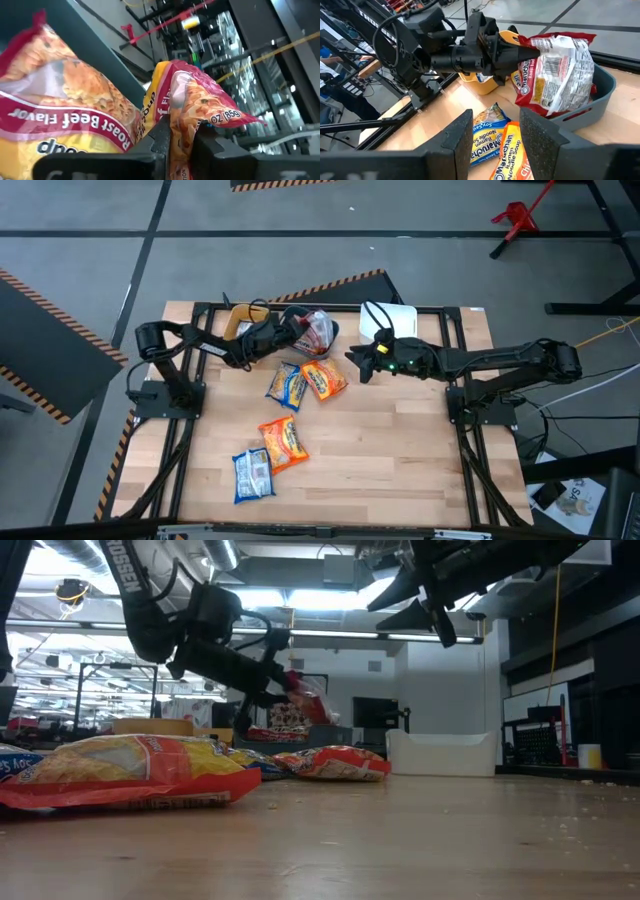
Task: Sort Maruchan noodles
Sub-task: Put the red bag into the blue bin
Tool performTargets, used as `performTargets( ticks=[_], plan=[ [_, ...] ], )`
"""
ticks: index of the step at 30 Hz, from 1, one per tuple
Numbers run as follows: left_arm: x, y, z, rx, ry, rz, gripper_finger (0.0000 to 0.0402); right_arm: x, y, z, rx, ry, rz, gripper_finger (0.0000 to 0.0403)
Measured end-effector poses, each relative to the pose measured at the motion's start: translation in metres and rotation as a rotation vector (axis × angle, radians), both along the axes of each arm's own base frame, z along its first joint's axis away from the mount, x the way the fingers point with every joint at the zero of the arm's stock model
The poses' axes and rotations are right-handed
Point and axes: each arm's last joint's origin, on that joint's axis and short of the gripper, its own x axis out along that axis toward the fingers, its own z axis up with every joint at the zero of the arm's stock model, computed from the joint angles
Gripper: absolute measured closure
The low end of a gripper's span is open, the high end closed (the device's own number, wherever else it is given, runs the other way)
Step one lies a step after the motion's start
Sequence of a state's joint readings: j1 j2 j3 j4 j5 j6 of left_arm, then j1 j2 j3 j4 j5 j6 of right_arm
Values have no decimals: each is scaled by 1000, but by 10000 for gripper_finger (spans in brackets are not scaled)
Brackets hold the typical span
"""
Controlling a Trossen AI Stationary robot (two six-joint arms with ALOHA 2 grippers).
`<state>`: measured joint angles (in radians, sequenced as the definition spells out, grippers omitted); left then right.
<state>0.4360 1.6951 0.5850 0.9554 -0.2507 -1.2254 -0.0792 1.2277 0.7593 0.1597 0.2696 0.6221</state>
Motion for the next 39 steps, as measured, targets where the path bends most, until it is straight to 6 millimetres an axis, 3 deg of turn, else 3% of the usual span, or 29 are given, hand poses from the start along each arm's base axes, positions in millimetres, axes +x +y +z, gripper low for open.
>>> performTargets(
  ticks=[10, 17, 39],
  plan=[
    [-1, 2, -1, -11, 12, -53, 293, 0, 0, -1, -1, 6, 1, 258],
    [-8, 16, 2, -1, -15, -100, 252, 0, 1, -1, 5, 12, 20, 258],
    [-47, 69, 4, -3, -44, -239, 246, -2, 1, -6, 6, 68, 10, 258]
  ],
)
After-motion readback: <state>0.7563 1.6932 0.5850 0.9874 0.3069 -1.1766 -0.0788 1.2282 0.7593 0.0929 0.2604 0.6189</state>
